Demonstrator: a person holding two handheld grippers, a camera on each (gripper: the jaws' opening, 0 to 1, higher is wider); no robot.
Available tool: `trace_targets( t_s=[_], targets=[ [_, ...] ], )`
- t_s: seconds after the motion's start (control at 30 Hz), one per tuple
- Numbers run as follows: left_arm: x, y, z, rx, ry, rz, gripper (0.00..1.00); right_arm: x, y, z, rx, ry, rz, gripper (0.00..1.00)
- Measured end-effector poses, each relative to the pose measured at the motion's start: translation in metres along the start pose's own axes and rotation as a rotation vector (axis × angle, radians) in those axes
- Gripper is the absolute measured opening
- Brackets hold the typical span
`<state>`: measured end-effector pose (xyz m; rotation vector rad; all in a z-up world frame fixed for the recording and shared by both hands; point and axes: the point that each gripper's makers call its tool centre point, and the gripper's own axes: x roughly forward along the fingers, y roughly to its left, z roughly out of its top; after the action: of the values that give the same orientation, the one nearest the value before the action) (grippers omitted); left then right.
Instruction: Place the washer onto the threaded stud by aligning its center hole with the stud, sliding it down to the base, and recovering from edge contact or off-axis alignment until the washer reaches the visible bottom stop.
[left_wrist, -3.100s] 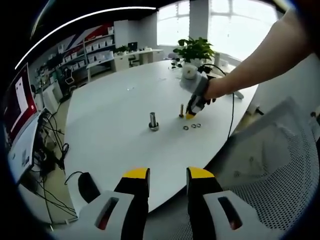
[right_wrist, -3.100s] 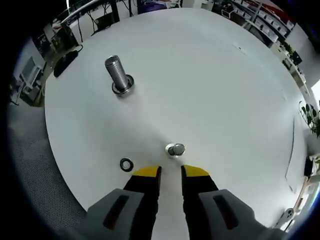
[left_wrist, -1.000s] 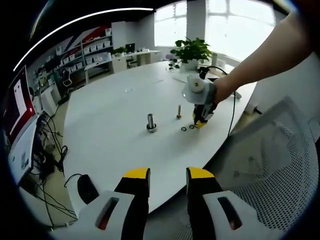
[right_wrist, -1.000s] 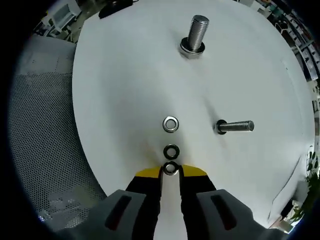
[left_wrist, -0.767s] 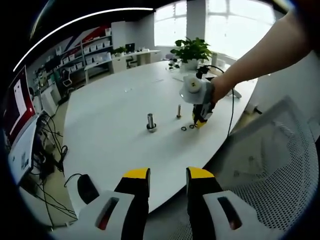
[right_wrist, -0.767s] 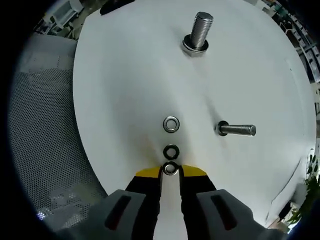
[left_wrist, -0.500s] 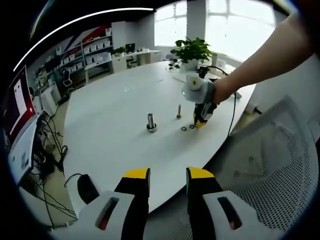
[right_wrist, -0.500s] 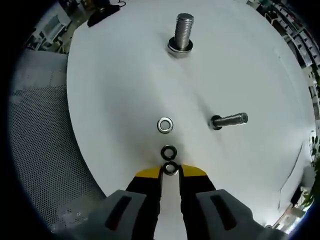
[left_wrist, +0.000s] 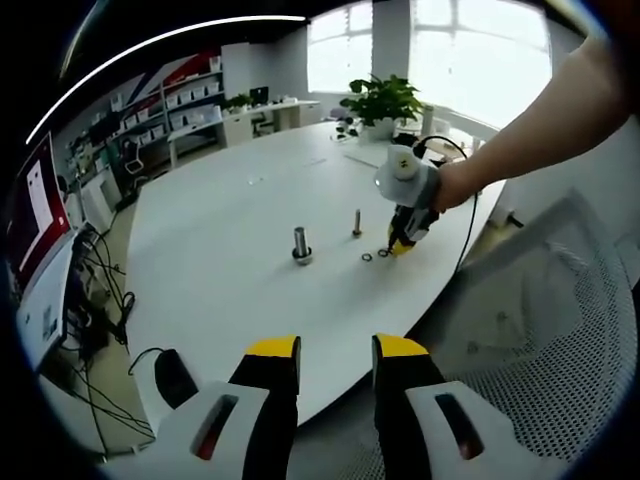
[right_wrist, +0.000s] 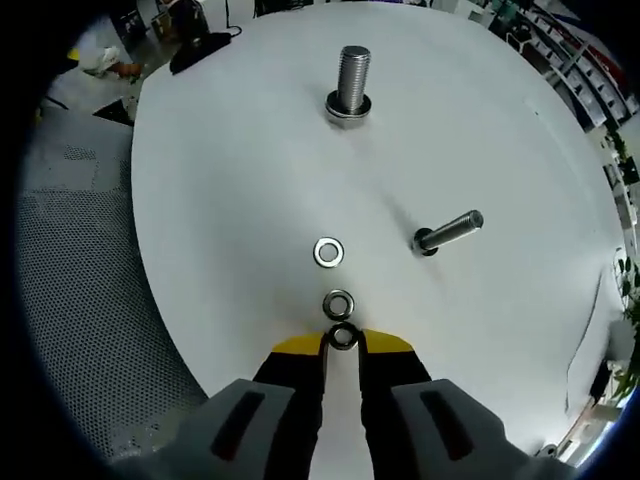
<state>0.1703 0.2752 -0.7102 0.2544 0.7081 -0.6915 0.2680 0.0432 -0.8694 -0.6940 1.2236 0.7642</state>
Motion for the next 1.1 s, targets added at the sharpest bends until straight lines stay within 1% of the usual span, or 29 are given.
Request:
trace_targets(
  t_s=[0.07, 0.17, 0.3, 0.37, 0.43, 0.57, 0.67, 0.77, 0.8, 0.93, 1.0, 1.1],
  targets=[
    [0.0, 0.0, 0.0, 0.0, 0.0, 0.002, 0.27, 0.001, -0.001, 0.0, 0.007, 0.007, 0.003, 0.15],
    [0.0, 0.001, 0.0, -0.002, 0.0, 0.002, 0.27, 0.001, 0.001, 0.0, -0.009, 0.036, 0.007, 0.15],
    [0.0, 0.001, 0.0, -0.001, 0.001, 0.004, 0.27, 0.003, -0.001, 0.001, -0.001, 0.078, 0.006, 0.15],
    [0.0, 0.001, 0.0, -0.003, 0.002, 0.005, 0.27, 0.002, 0.0, 0.0, -0.006, 0.085, 0.002, 0.15],
    [0.0, 0.002, 0.0, -0.004, -0.001, 0.006, 0.27, 0.001, 0.0, 0.0, -0.002, 0.078, -0.003, 0.15],
    [0.0, 0.001, 0.0, -0.005, -0.001, 0.004, 0.27, 0.001, -0.001, -0.002, 0.014, 0.04, -0.009, 0.15],
    [0.0, 0.0, 0.001, -0.002, -0.001, -0.001, 0.27, 0.0, -0.002, -0.002, 0.041, 0.019, -0.01, 0.14],
    [0.0, 0.0, 0.0, 0.0, 0.001, -0.002, 0.27, 0.0, -0.003, -0.003, 0.095, -0.012, -0.003, 0.14],
    [0.0, 0.0, 0.0, 0.0, 0.0, -0.002, 0.27, 0.0, -0.005, -0.006, 0.119, -0.003, -0.007, 0.14],
    [0.0, -0.001, 0.001, 0.001, 0.002, -0.004, 0.27, -0.004, -0.011, -0.012, 0.13, 0.001, -0.02, 0.14],
    [0.0, -0.001, 0.001, 0.001, 0.002, -0.005, 0.27, -0.008, -0.015, -0.011, 0.141, -0.01, -0.027, 0.14],
    [0.0, 0.0, 0.001, 0.002, 0.001, -0.002, 0.27, -0.014, -0.026, -0.008, 0.154, -0.03, -0.038, 0.14]
  ],
)
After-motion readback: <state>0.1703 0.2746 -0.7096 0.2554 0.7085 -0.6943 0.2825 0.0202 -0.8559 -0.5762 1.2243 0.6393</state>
